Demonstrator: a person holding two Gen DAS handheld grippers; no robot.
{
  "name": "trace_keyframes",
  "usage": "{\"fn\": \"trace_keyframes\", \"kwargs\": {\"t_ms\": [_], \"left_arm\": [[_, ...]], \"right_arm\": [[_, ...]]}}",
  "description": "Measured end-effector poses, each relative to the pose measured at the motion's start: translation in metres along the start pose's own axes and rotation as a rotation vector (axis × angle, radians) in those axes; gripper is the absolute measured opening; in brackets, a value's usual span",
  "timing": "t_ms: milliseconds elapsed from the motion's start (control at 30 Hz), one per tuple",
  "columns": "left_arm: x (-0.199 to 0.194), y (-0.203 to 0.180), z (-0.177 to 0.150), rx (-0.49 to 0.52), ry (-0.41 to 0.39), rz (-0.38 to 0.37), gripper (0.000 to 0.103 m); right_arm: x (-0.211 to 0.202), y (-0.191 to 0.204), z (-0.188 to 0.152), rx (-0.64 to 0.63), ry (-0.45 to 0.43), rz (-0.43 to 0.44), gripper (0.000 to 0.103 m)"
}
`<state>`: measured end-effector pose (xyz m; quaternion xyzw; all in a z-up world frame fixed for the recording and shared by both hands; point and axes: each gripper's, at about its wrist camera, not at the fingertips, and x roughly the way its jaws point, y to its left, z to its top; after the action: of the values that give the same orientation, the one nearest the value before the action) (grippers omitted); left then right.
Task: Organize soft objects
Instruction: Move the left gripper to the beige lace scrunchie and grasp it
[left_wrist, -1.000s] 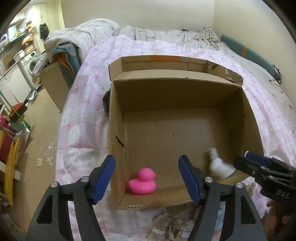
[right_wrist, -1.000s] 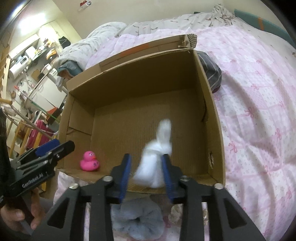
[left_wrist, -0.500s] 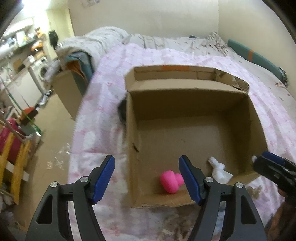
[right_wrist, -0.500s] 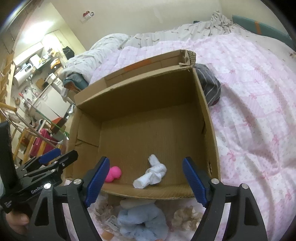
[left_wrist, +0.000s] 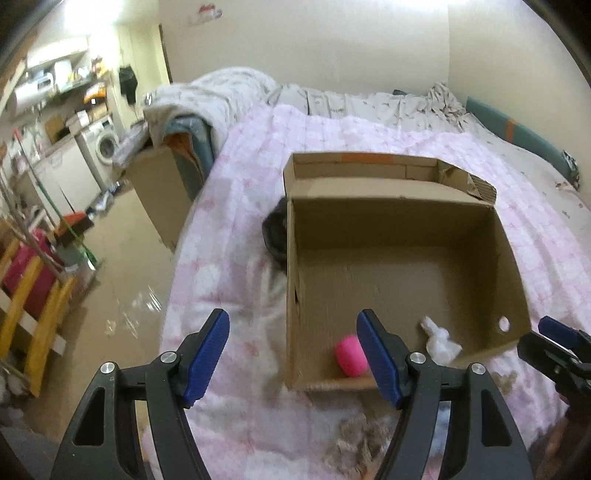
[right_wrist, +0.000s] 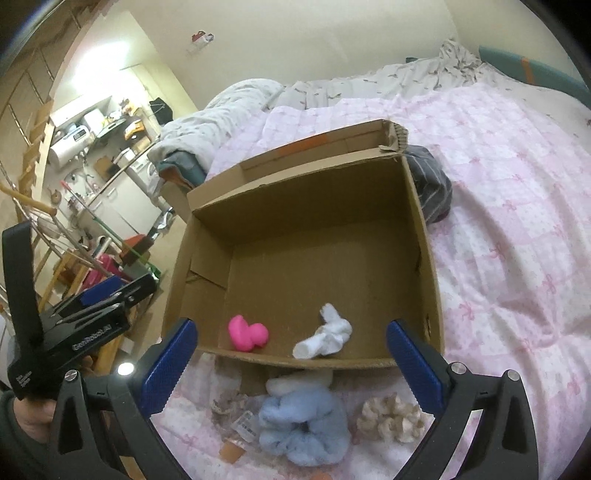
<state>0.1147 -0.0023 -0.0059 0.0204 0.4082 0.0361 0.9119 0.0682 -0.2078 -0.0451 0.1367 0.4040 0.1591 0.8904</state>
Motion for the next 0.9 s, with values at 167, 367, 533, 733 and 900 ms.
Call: {"fn": "trace_keyframes", "kwargs": {"t_ms": [167, 367, 533, 733, 900], "left_arm": [[-0.008, 0.01, -0.015, -0.026, 0.025, 0.005, 0.069], [-0.025, 0.011, -0.029, -0.016, -0.001, 0.004, 0.069], [-0.029, 0.012, -0.039, -0.02, 0.01, 0.002, 0.069], [-0.029, 0.015, -0.043, -0.023, 0.017, 0.009, 0.069], [-0.025, 0.018, -0.051, -0.015, 0.046, 0.001, 0.069]], "right_arm": [[-0.009, 0.004, -0.011, -0.001, 0.006, -0.085, 0.103], [-0.015, 0.013, -0.032, -0.003, 0.068, -0.157, 0.103], [-0.027, 0.008, -0.042, 0.05, 0.044, -0.176, 0.103], [-0.029, 0.008, -0.046, 0.04, 0.043, -0.21, 0.103], [-0.029, 0.005, -0.049, 0.041, 0.047, -0.233, 0.103]]}}
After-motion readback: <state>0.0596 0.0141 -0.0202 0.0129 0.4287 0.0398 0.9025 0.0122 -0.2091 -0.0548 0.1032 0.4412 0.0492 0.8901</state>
